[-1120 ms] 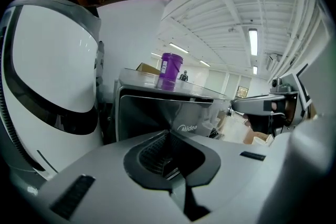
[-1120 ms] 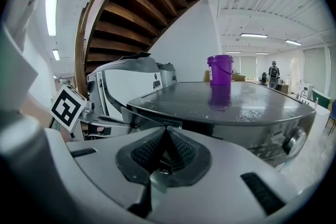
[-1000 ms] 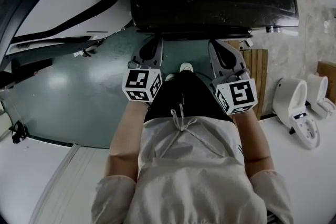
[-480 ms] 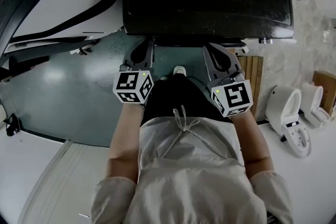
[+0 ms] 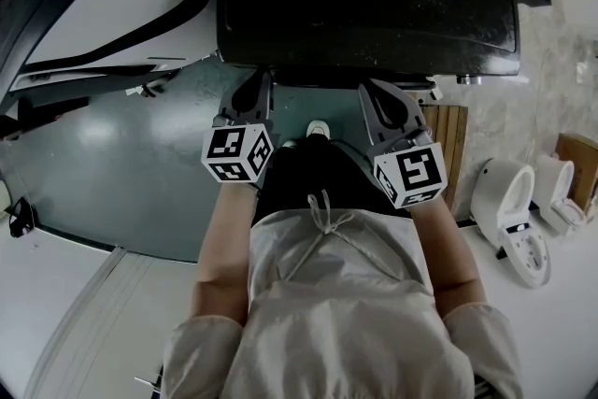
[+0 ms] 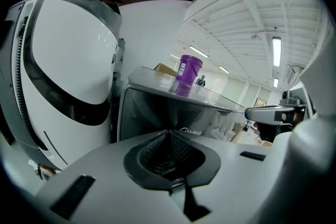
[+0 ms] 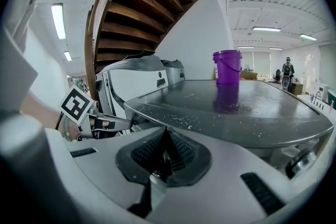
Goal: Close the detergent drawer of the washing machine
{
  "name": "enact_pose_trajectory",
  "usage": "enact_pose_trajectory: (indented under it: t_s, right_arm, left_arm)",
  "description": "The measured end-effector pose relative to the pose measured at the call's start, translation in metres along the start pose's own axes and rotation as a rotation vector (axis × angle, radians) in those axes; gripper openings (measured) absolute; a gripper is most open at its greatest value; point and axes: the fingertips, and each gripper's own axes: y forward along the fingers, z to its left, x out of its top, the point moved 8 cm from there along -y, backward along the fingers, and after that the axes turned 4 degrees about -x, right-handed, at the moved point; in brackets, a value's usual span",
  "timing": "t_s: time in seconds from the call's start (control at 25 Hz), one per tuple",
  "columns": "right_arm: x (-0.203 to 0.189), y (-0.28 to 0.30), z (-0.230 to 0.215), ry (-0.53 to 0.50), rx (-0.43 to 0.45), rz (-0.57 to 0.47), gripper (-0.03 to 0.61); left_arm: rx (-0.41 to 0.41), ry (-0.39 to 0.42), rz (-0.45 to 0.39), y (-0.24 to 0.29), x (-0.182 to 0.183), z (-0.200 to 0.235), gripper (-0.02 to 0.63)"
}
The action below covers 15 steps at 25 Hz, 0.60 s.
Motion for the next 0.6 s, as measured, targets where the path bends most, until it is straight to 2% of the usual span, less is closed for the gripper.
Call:
enact_pose_trajectory:
  t_s: [0.16,0.28,0.4,0.6]
  right_arm:
    - [0.006,-0.007,-0.001,0.019,-0.003,-0.008,0.006]
    - [0.016,-0.016,-0.002,0.027,-0.004,-0.029,0.006]
    - [0.029,-0.025,-0.004,0.030,0.006,-0.053,0.005]
    - [0.056,-0.042,-0.001,-0.021,0.034,-0.115,0.005]
  left_arm:
    - [0.001,0.019,-0.002,-0.007,0.001,-0.003,0.018]
    - [-0.032,0.058,-0.017,-0.022,0.009,-0.013,0.018]
    - [-0.064,0.115,-0.057,-0.038,0.031,-0.026,0.018]
    - [-0.116,0.194,-0.165,-0.066,0.085,-0.049,0.018]
